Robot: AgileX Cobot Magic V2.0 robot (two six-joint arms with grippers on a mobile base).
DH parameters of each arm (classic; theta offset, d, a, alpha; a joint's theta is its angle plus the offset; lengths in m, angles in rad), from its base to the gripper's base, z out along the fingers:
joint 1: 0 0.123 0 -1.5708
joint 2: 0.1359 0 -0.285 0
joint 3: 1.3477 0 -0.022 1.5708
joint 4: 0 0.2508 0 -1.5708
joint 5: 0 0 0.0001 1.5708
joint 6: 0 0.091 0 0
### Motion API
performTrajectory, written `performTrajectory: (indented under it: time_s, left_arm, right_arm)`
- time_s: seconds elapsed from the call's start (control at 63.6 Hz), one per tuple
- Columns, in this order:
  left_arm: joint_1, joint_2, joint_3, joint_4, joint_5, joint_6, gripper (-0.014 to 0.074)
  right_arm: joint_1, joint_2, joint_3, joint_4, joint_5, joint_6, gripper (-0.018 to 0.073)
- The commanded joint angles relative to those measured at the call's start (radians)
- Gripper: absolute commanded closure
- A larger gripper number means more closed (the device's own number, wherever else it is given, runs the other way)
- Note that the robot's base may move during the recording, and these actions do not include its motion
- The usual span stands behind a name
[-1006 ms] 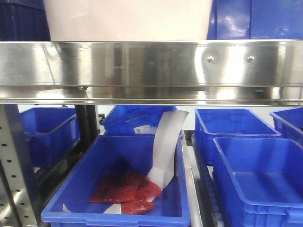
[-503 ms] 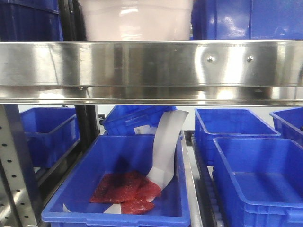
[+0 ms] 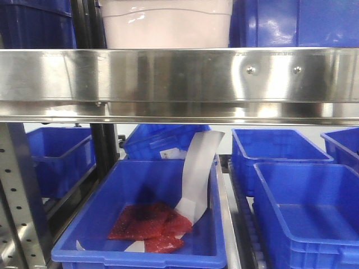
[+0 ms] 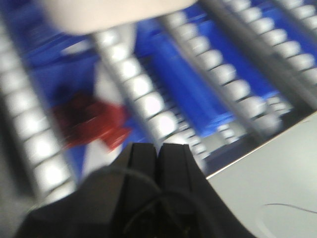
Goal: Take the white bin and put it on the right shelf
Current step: 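Lower the bin onto the upper roller shelf beside the blue crate, then open both grippers and pull them back from the bin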
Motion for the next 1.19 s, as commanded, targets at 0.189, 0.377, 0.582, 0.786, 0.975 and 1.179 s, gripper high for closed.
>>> performTrajectory:
  time_s: [0.189,0.377,0.582,0.786,0.975,1.179]
  left_arm:
    - [-0.006,-0.230,0.145,0.120,-0.150,-0.085,0.0713]
    - [-0.006,-0.425,0.459,0.126,-0.378,-0.075,0.0713]
    - [-0.006,-0.675,0.840,0.069,-0.655,0.025,0.0713]
    - [-0.077,-0.933,1.131,-0.036,-0.854,0.140,0.0713]
    - [-0.146,-1.211,1.296,-0.100,-0.971,0.140,0.0713]
    - [-0.146,-1.376,1.344,-0.155,-0.916,0.140,0.0713]
  right_arm:
    - [-0.003,-0.358,0.432,-0.018,-0.417,0.001,0.0496]
    - [-0.003,-0.597,0.705,-0.018,-0.575,0.001,0.0496]
    - [-0.003,-0.868,0.896,-0.018,-0.595,0.001,0.0496]
    - [-0.003,-1.070,0.972,-0.015,-0.596,0.001,0.0496]
    - [-0.003,-1.124,0.972,-0.015,-0.595,0.001,0.0496]
    - [-0.003,-1.124,0.972,-0.014,-0.579,0.001,0.0496]
